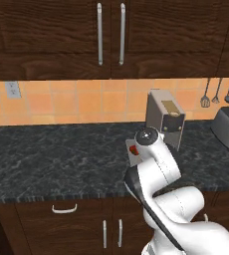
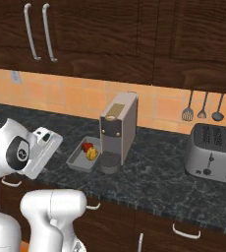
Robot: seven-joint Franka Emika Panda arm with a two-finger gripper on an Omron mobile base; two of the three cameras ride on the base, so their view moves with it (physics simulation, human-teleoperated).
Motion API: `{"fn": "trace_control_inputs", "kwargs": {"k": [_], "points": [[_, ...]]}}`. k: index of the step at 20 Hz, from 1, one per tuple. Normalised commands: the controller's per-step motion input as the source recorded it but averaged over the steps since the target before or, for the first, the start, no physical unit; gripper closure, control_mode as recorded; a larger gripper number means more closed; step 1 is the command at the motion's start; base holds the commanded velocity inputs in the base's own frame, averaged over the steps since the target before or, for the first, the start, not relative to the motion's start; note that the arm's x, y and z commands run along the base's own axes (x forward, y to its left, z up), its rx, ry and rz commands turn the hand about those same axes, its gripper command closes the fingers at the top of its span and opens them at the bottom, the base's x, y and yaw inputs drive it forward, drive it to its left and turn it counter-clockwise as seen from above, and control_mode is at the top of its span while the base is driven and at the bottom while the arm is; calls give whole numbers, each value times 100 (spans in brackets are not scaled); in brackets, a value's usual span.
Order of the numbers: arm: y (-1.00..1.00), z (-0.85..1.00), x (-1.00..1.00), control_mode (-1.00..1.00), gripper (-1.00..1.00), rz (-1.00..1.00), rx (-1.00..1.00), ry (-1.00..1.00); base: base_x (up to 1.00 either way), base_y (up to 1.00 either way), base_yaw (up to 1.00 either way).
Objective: Take the meat container that has the chicken drumstick and place it on the second highest rack of the freezer. Then take the vegetable container that has the squash and bell pepper and place it on the highest rack of the freezer.
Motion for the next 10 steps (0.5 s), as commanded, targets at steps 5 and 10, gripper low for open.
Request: {"fn": "trace_control_inputs", "kwargs": {"k": [5,10], "points": [[0,-50,57,-100,-100,-2,4,4,0,0,0],[-1,-41,73,-100,-100,4,7,11,0,0,0]]}}
